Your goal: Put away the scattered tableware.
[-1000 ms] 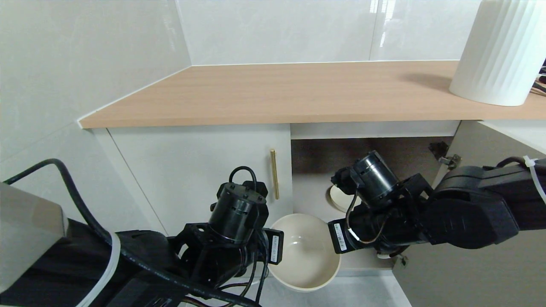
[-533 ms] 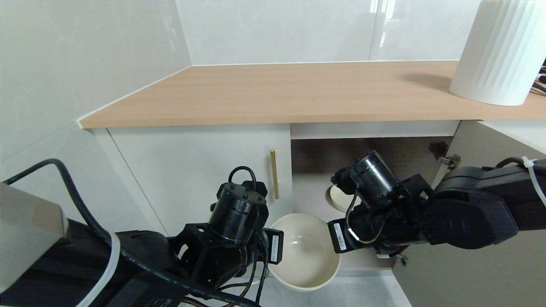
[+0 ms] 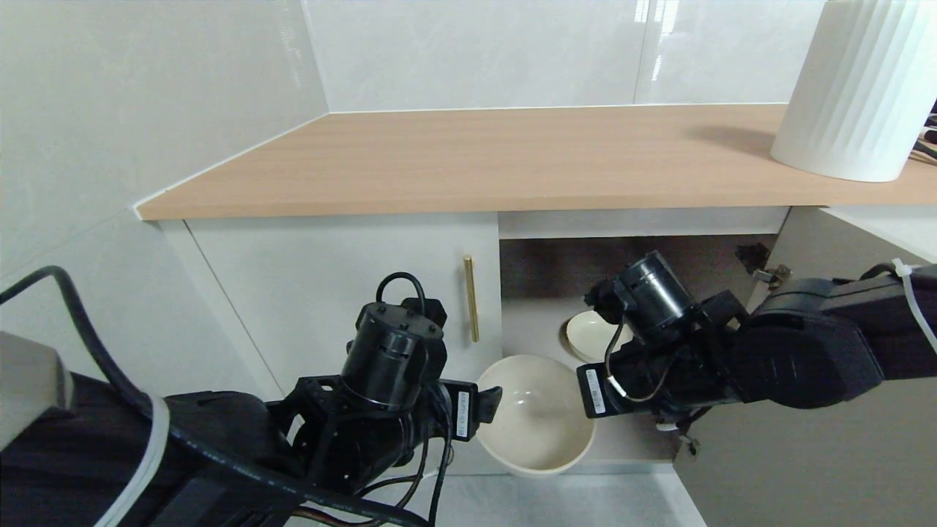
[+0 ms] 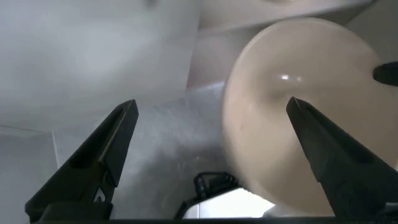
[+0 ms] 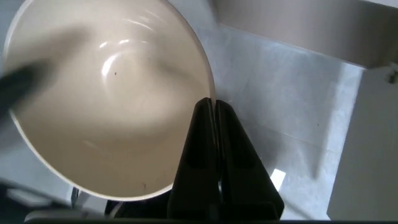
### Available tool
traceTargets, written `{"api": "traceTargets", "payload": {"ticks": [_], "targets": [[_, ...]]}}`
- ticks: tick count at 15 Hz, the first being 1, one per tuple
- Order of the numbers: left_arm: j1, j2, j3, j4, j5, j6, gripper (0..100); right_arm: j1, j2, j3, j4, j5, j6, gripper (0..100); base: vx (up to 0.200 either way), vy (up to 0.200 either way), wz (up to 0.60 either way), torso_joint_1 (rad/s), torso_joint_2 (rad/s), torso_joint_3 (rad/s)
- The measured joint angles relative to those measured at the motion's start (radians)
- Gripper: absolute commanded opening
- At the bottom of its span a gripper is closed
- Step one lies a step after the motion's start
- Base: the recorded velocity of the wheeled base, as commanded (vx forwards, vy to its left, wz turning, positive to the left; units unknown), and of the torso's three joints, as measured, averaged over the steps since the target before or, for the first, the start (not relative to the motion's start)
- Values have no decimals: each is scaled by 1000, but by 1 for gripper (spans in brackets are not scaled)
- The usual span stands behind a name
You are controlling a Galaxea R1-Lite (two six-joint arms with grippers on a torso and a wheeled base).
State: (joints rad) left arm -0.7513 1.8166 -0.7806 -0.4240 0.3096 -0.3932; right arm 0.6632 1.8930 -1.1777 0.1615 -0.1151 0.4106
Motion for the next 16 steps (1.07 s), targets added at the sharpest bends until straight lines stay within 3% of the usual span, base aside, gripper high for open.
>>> {"api": "traceTargets", "payload": {"ticks": [4,6,11,16], "targets": [[16,-44,1,4,2,0,100,-221,69,-51,-34,0,43,0,0,0,0,0,0,0],[17,-49,2,5,1,1,100,-286,124,-77,-101,0,64,0,0,0,0,0,0,0],[18,-51,3,6,1,2,100,-332,189,-10,-446,-41,87,0,0,0,0,0,0,0],[18,-51,3,6,2,2,100,-358,251,-26,-479,-86,95,0,0,0,0,0,0,0]]}}
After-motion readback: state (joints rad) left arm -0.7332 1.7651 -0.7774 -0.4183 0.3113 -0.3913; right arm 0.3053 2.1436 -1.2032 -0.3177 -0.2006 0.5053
